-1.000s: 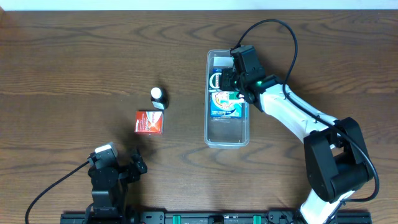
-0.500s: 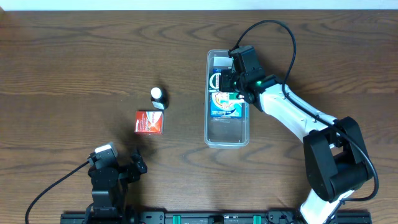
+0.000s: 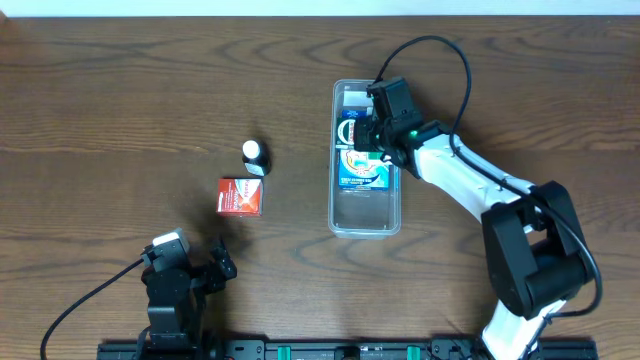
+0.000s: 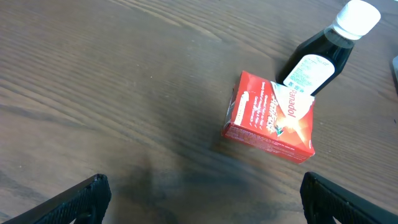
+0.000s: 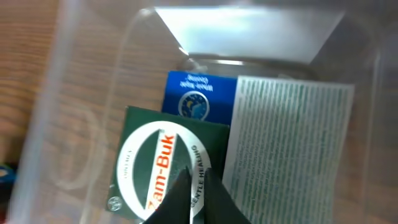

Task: Pack container
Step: 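Lift the right gripper out and retract it to the right, then reach the left gripper over the white-capped bottle and grasp its cap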

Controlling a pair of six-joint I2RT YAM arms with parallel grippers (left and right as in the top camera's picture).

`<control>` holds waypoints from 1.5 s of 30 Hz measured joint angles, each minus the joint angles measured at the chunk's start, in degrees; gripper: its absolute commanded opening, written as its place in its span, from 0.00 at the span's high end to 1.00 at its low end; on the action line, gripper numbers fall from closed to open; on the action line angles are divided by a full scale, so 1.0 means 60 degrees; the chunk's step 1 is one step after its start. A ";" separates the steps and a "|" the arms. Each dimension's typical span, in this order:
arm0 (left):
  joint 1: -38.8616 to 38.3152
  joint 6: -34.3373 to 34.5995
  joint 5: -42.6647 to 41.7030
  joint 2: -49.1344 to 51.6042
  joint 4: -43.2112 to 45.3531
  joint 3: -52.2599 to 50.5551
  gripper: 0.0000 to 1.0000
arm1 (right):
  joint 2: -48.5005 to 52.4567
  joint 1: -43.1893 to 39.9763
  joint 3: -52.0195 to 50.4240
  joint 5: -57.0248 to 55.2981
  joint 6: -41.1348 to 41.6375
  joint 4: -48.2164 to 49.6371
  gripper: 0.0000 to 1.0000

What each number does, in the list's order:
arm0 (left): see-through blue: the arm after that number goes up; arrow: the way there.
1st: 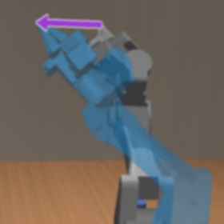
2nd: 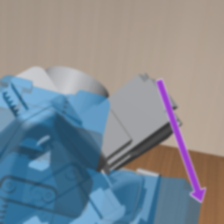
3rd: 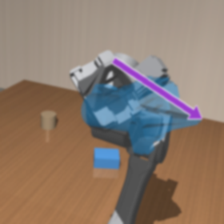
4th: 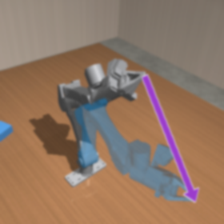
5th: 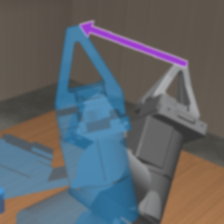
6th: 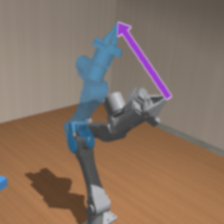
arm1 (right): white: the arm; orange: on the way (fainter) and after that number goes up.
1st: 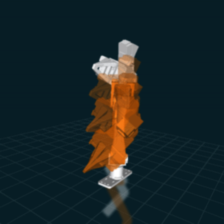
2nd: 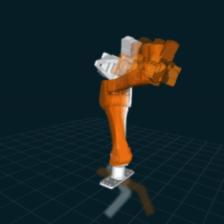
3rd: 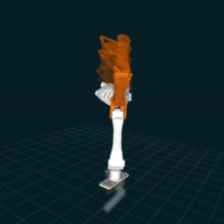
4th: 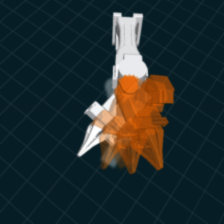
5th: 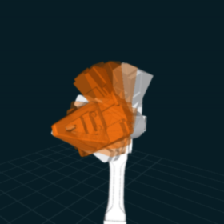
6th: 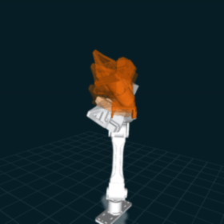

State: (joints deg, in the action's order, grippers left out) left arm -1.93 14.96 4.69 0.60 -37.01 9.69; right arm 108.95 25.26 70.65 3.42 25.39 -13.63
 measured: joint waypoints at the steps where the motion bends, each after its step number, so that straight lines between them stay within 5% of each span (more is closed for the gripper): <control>1: 0.0000 0.0000 0.0000 0.0000 0.0000 0.0000 0.02 | -0.0135 0.0000 0.0000 0.0000 -0.0069 -0.0007 0.84; 14: 0.0000 0.0000 0.0000 0.0000 0.0000 0.0000 0.02 | -0.3628 -0.0510 0.0000 0.0033 -0.0404 -0.1719 0.38; 25: 0.0000 -0.0098 0.0062 0.0000 0.0000 0.0000 0.02 | -0.5814 -0.4193 -0.0007 -0.0044 0.0007 -0.4761 0.01; 30: 0.0000 -0.0765 0.0423 0.0000 0.0036 0.0004 0.02 | -0.6036 -0.5180 -0.0007 -0.0069 0.0011 -0.5472 0.01; 45: 0.0000 -0.0998 -0.0404 0.0725 0.1417 0.0452 0.02 | -0.6036 -0.5235 -0.0011 -0.0055 0.0011 -0.6335 0.01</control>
State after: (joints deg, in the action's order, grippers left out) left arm -1.93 8.97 2.26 4.95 -28.51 12.40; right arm 72.73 -6.15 70.59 3.09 25.45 -51.64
